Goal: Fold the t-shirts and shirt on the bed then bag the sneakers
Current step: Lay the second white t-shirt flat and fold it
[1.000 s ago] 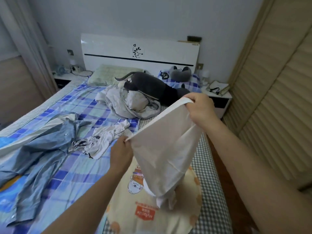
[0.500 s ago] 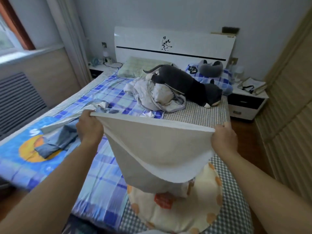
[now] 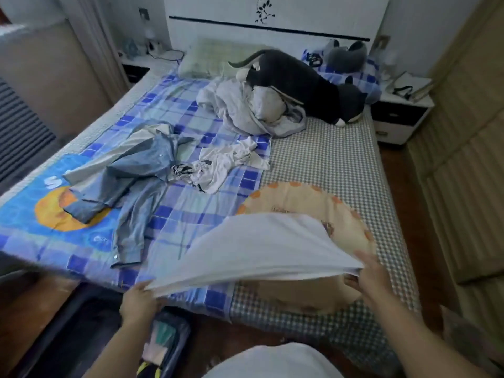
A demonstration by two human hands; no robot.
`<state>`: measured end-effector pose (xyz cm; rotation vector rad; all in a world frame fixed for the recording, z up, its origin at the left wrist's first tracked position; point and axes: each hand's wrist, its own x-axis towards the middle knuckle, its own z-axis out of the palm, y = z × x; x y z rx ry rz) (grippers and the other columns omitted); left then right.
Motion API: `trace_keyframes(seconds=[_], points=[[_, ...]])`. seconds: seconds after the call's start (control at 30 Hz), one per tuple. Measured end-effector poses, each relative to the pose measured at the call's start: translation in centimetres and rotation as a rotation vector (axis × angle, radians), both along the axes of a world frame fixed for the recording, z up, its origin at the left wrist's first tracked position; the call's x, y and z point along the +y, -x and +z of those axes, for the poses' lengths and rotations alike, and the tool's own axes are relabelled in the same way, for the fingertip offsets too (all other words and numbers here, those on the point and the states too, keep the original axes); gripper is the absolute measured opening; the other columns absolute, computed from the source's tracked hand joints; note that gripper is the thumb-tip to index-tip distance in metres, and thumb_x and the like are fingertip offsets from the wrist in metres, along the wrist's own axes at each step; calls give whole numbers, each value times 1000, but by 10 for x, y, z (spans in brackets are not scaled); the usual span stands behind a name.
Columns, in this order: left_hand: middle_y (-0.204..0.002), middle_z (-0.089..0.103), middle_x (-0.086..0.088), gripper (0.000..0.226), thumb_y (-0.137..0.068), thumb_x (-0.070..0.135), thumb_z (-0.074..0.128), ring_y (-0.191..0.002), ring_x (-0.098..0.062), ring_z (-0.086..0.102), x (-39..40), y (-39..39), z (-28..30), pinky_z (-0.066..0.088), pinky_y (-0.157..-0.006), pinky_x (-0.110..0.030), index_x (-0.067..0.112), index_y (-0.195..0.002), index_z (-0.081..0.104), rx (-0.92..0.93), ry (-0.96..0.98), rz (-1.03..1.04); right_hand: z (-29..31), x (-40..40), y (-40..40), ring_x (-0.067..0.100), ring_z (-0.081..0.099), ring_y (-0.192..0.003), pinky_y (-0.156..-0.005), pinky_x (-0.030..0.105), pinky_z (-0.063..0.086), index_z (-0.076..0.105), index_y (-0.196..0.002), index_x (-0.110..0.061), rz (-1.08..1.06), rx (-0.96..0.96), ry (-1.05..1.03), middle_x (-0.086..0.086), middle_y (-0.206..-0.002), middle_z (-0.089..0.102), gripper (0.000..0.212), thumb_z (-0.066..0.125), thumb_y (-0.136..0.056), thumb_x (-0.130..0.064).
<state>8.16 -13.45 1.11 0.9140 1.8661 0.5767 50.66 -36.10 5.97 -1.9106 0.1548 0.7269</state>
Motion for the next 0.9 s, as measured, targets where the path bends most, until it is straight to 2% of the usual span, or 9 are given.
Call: trace_keyframes(seconds=[0.17, 0.27, 0.4, 0.47, 0.53, 0.6, 0.67, 0.77, 0.9], points=[[-90, 69, -26, 32, -84, -20, 47, -73, -32, 64, -51, 65, -61, 58, -62, -33, -2, -97, 70, -106, 208, -47, -73, -124, 96, 34, 60, -99, -65, 35, 50, 69, -92, -5, -321, 262, 218, 18, -116, 64, 18, 53, -97, 3], [-90, 67, -22, 27, -86, -20, 50, -78, -34, 65, -58, 80, -67, 58, -70, -38, -4, -102, 65, -151, 221, 32, -93, -158, 151, 37, 64, -91, -68, 39, 53, 71, -99, 1, -329, 394, 306, 23, -108, 67, 19, 53, -94, 4], [-92, 64, -26, 26, -86, -15, 53, -93, -41, 65, -46, 70, -63, 59, -51, -29, 9, -84, 65, -191, 147, 206, -78, -143, 179, 39, 62, -86, -69, 47, 53, 63, -103, 4, -433, 517, 198, 21, -104, 65, 10, 55, -99, -1], [-91, 63, -19, 31, -88, -12, 51, -107, -43, 65, -17, 34, -39, 61, -75, -42, 17, -82, 61, -289, 144, 151, -49, -104, 156, 35, 58, -76, -63, 47, 53, 59, -108, 3, -493, 479, 68, 21, -95, 62, 11, 52, -101, -1], [-108, 66, -18, 26, -95, -6, 51, -116, -37, 63, 28, -22, 9, 52, -96, -41, 18, -97, 62, -361, 53, -61, -11, -63, 101, 29, 62, -68, -53, 40, 59, 58, -116, 2, -496, 411, -117, 20, -84, 64, 17, 49, -103, -3], [-132, 62, -23, 28, -98, -3, 50, -125, -36, 60, 91, -91, 81, 50, -86, -25, 10, -121, 62, -416, -124, -168, 59, -26, 38, 25, 61, -66, -59, 31, 62, 56, -98, -1, -462, 293, -332, 19, -80, 62, 18, 39, -105, -1], [-142, 57, -20, 35, -98, 1, 51, -130, -35, 56, 153, -156, 182, 50, -70, -18, 13, -129, 61, -405, -320, -345, 160, 4, -25, 22, 62, -68, -46, 26, 56, 52, -94, -4, -362, 112, -519, 14, -75, 67, 13, 45, -101, 3], [-127, 64, -21, 28, -94, 6, 57, -118, -38, 61, 206, -214, 326, 53, -83, -35, 6, -120, 68, -388, -639, -566, 292, 31, -86, 17, 66, -48, -39, 29, 52, 52, -113, -7, -334, -94, -749, 4, -44, 62, 20, 53, -94, 2], [-85, 63, -7, 34, -87, -3, 53, -79, -22, 65, 238, -257, 459, 52, -59, -23, 4, -117, 67, -924, -581, -418, 412, 45, -115, 11, 62, -38, -39, 28, 51, 48, -83, -12, -391, -274, -906, 2, -45, 62, 29, 32, -106, -6]])
